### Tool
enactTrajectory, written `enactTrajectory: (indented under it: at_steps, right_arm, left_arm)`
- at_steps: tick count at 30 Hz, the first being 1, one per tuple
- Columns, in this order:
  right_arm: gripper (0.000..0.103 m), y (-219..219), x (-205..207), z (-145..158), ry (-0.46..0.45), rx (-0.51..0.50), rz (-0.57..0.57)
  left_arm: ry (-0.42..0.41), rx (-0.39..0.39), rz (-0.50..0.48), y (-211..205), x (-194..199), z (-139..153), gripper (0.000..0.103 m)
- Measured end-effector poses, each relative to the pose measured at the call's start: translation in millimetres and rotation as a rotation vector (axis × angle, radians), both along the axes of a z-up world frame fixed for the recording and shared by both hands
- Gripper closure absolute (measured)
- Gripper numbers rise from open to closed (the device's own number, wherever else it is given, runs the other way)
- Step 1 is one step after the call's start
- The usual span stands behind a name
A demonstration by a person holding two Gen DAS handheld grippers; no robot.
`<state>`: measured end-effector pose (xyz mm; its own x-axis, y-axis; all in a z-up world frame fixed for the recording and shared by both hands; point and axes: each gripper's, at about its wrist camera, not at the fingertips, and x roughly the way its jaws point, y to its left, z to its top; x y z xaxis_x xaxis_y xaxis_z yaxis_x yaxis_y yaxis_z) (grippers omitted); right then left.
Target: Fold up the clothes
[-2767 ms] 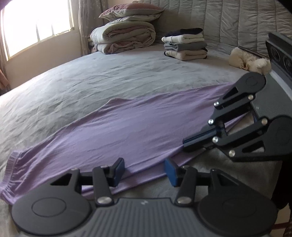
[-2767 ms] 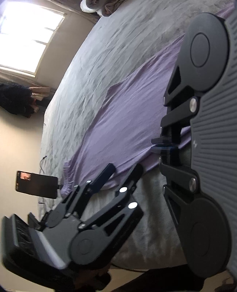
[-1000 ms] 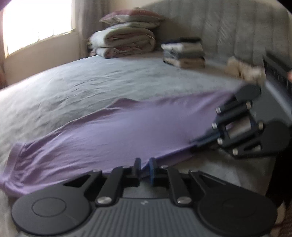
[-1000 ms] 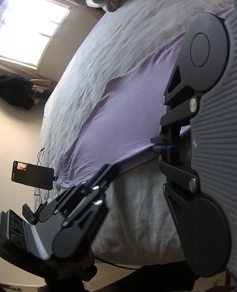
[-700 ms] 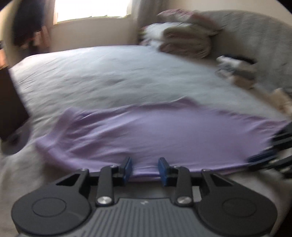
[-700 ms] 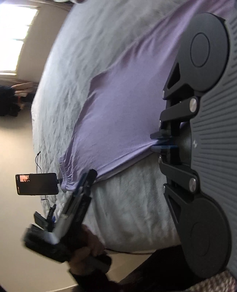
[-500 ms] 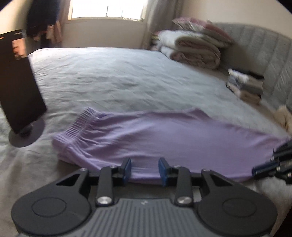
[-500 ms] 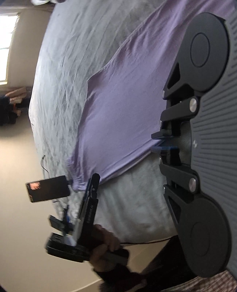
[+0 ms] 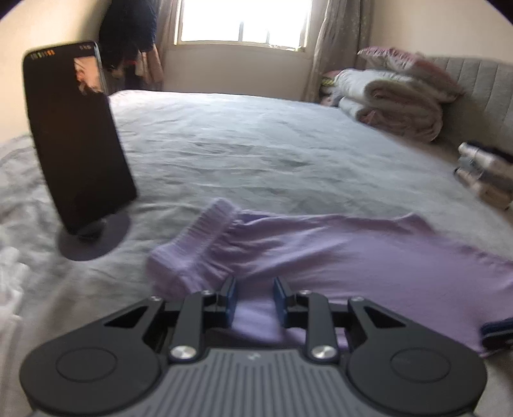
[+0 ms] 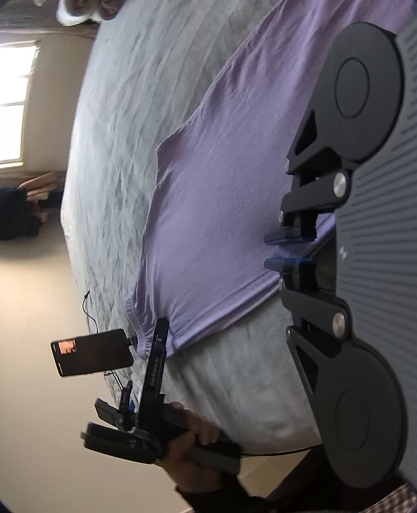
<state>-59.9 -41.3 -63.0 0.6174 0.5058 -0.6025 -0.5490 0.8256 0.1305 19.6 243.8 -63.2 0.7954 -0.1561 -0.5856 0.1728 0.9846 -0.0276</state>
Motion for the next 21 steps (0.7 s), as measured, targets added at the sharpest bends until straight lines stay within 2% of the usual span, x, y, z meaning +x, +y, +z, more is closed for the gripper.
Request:
enactTrajectory:
  at_steps: [2,6,7,9,14,21]
  right_arm:
    - [0.088,-5,-3,2,-0.010,0.002,-0.012]
    - [0.085,-22,-14,11,-0.072,0.006,-0.084]
    - [0.082,-28,-17,12,-0.095,0.004,-0.114]
    - [0.070,-42,-20,11,-0.122,-0.003,-0.184]
    - [0.070,-86,-34,-3,-0.111,-0.024,-0.330]
    - [0.071,-144,-75,-12,-0.073,-0.023,-0.422]
  left_arm:
    - [-0.010,0.022,0.007,3,-5,2,0.076]
    - [-0.033,-0.012,-0.025,1,-19,10,0.074]
    - [-0.042,-0.023,-0.052,-3,-22,12,0.074]
    - [-0.057,-0.048,-0.117,-14,-29,16,0.071]
    - [-0.033,-0.114,-0.303,-55,-39,14,0.069]
    - [-0.023,-0.059,-0.484,-117,-55,14,0.068]
